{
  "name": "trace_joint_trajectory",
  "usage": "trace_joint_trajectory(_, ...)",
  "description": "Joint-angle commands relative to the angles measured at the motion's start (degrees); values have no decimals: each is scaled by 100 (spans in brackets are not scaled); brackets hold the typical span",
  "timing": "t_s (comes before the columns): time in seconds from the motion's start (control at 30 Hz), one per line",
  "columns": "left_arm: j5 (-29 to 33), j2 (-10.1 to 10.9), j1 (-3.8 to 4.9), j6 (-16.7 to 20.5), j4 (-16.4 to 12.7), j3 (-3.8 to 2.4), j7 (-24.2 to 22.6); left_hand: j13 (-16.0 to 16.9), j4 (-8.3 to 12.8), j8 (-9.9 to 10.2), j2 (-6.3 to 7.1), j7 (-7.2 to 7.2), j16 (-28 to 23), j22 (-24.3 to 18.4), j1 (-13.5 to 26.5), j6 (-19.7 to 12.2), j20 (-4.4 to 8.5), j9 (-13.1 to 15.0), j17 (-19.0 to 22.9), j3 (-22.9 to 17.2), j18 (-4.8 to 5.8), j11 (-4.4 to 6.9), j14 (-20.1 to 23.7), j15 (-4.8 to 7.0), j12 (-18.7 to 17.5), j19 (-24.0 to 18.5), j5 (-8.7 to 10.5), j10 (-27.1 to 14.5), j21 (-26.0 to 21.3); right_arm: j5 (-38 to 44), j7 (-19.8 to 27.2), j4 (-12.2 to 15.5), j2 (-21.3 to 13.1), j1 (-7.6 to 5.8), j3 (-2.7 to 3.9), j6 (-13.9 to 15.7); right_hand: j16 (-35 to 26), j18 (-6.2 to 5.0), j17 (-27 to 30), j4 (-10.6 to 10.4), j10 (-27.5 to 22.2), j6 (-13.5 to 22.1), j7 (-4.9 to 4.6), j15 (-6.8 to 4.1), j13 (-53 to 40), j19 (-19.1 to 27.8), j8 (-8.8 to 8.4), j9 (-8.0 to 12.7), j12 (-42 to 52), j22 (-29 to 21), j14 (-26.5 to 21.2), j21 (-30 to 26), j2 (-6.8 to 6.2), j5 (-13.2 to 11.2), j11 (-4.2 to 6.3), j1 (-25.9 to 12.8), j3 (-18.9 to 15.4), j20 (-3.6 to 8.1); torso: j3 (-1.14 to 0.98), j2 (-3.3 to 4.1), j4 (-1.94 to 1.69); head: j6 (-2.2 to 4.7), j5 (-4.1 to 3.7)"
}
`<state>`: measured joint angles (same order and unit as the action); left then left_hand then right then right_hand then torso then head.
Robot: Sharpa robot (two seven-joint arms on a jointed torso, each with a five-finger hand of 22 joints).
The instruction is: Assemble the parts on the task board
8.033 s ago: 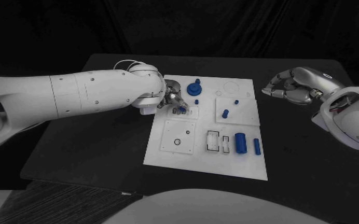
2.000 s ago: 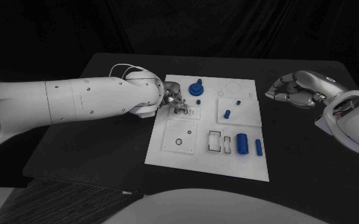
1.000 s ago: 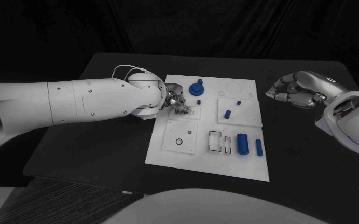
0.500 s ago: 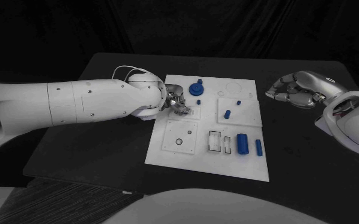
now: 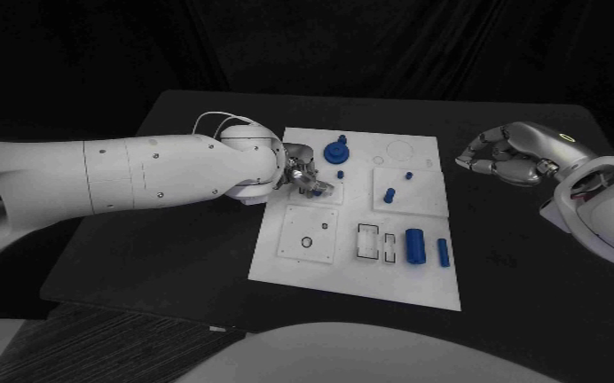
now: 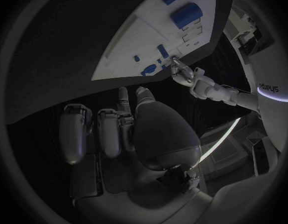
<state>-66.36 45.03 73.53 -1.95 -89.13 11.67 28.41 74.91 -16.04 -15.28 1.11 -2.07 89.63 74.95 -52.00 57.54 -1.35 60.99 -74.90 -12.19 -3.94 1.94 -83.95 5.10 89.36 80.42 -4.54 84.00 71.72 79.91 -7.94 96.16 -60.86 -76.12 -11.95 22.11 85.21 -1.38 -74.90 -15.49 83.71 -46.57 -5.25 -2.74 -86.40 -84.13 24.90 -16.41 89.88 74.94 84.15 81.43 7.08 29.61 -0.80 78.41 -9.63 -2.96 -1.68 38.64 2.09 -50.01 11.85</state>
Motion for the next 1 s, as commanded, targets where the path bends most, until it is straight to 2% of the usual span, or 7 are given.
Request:
trace_joint_trajectory(0.03,35,-10,-79,-231,30,56,177,1452,-52,279,3,-59,37,357,205,-5,-50,-96,-1510,243,-78,-46,-605,-52,-5,2,157,546,-36,13,-82,11,-11,15,4,-17,-21,-90,-541,30,629,-46,-12,-35,-360,-164,-34,9,12,1199,385,-23,-13,32,3,37,-4,-24,-1,4,-8,1,-10)
trace_joint_trajectory(0.3,35,0,-80,-197,39,56,213,1467,-71,257,-102,-34,37,402,666,123,-37,-138,-1510,753,-72,-25,-605,-40,13,35,179,560,-14,13,-56,42,-50,16,4,20,-21,-89,-541,32,629,-48,-13,-35,-360,-167,-34,9,12,1200,385,-19,-17,44,2,42,-3,-24,1,7,-11,1,-22)
trace_joint_trajectory(0.7,36,15,-80,166,81,55,-67,1492,-59,125,-294,2,37,440,732,160,-9,24,-1510,1015,-63,7,-605,-10,43,74,149,584,12,13,-26,30,-64,16,4,49,-21,-89,-541,32,629,-48,-13,-35,-360,-167,-34,9,12,1200,385,-19,-17,44,2,42,-3,-24,7,16,-11,1,-27)
trace_joint_trajectory(0.8,36,25,-79,228,96,54,-183,1497,-54,80,-441,5,37,454,448,111,-8,110,-1510,1026,-62,10,-605,-7,49,86,-406,589,1,13,-20,27,-59,16,4,52,-17,-89,-549,32,629,-48,-14,-35,-360,-167,-36,10,12,1201,387,-19,-21,57,1,45,-4,-24,7,7,-1,1,-1)
trace_joint_trajectory(0.9,36,30,-79,208,117,54,-281,1501,35,45,-509,21,37,470,16,55,4,188,-1510,915,-62,23,-605,4,54,86,-1460,592,-11,13,-17,23,-52,16,4,52,-17,-89,-549,32,629,-48,-14,-35,-360,-167,-36,10,12,1201,387,-19,-21,57,1,45,-4,-24,10,4,10,1,29)
trace_joint_trajectory(0.97,36,32,-78,173,127,54,-333,1500,19,20,-501,30,37,479,-200,18,9,239,-1510,887,-64,27,-605,5,52,83,-1994,591,-27,13,-19,19,-48,16,4,49,-17,-89,-549,32,629,-48,-14,-35,-360,-167,-36,10,12,1201,387,-19,-21,57,1,45,-4,-24,12,-3,15,1,40)
trace_joint_trajectory(1.0,36,33,-78,150,134,54,-359,1500,38,15,-491,29,37,481,-280,5,8,252,-1510,866,-65,30,-605,7,52,81,-2121,591,-35,13,-20,16,-46,16,4,46,-17,-89,-549,32,629,-48,-14,-35,-360,-167,-36,10,12,1201,387,-19,-21,57,1,45,-4,-24,11,-9,17,1,41)
